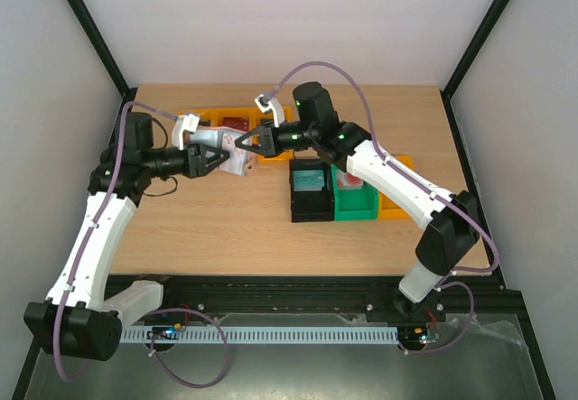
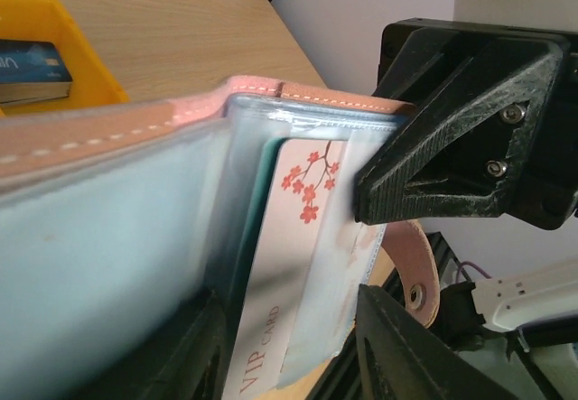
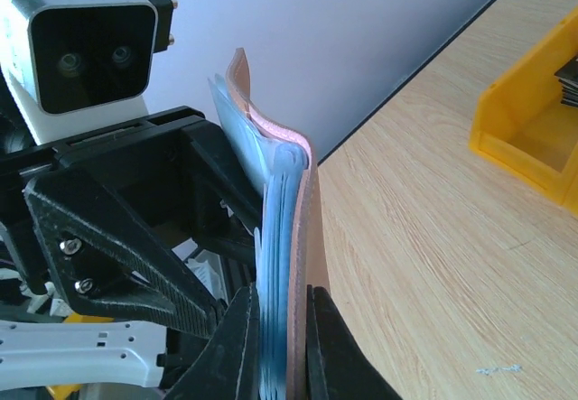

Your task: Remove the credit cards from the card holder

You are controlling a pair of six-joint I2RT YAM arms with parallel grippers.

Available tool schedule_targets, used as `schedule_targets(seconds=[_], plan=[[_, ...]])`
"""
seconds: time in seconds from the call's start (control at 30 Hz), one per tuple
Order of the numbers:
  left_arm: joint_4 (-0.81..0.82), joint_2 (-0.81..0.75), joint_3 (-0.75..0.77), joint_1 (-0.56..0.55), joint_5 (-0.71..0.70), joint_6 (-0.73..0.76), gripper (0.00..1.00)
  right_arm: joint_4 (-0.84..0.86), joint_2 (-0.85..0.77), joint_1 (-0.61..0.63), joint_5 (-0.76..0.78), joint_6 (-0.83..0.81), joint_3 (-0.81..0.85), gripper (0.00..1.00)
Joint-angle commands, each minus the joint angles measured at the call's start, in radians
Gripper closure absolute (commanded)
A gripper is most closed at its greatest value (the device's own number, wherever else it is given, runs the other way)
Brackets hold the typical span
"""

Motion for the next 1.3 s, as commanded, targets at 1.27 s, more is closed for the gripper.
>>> schedule_targets(seconds=[1.27], plan=[[-0.194, -0.015, 0.167, 0.083, 0.047, 0.159, 0.98, 0.485, -0.166, -0.042, -0.184, 0.115, -0.305, 0.85]])
